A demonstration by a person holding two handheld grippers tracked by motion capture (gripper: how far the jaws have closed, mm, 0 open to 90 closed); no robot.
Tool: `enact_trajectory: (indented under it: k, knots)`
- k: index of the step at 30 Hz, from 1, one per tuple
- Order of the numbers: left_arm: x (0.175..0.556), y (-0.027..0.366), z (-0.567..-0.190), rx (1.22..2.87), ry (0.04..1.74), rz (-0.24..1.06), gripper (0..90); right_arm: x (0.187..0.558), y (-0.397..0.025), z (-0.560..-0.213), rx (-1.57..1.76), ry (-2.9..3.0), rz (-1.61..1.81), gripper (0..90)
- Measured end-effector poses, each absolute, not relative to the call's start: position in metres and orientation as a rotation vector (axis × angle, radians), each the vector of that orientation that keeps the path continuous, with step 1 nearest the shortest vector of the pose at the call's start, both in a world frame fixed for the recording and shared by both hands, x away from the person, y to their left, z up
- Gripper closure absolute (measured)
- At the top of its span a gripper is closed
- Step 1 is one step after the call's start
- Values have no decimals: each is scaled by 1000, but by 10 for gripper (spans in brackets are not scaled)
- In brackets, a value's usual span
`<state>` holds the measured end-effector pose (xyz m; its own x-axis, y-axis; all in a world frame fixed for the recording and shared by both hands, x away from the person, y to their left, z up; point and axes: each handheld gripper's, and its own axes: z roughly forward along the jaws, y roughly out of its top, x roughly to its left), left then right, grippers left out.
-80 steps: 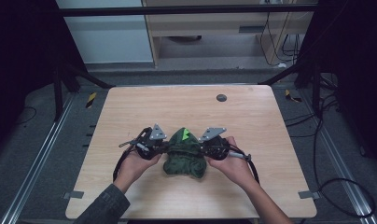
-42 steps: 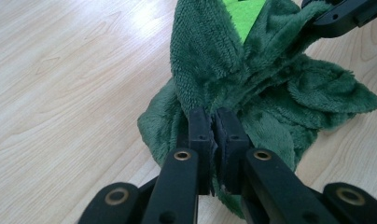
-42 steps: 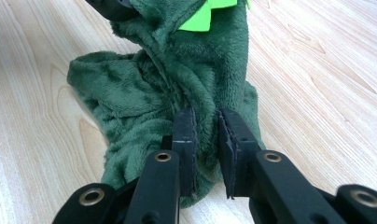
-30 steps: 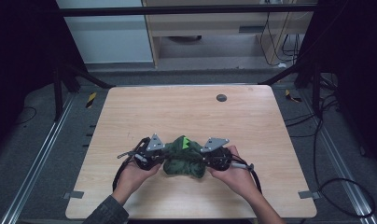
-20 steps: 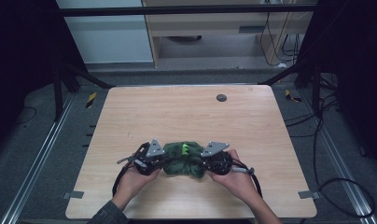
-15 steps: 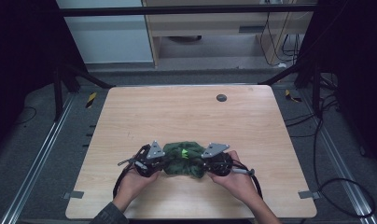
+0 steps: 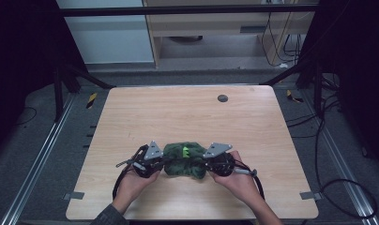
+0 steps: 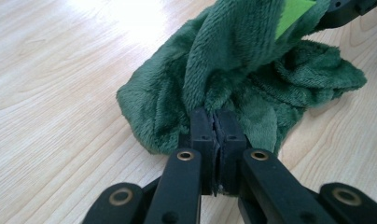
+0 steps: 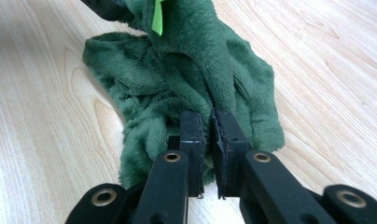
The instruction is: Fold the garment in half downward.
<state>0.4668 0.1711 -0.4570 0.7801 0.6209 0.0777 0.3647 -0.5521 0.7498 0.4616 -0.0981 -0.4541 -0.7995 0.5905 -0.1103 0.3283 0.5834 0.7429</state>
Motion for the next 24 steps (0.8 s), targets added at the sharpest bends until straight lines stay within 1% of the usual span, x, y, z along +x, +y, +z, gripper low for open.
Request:
enact_trajectory:
  k: [8,13,15,18,20,24]
  knots:
    - [459,170,-470,2225,727,436,874,453,-100,-459,733,2472,1041,802]
    - [456,172,-475,2213,748,458,772,450,-99,-467,738,2474,1027,736]
    - [454,175,-476,2204,756,472,741,449,-101,-469,746,2477,1026,725]
    - [452,177,-478,2193,766,480,724,446,-103,-471,762,2474,1029,714]
    - [451,178,-480,2184,777,491,696,445,-105,-473,763,2471,1026,701]
    - [451,179,-481,2176,783,502,682,445,-108,-475,782,2466,1029,671]
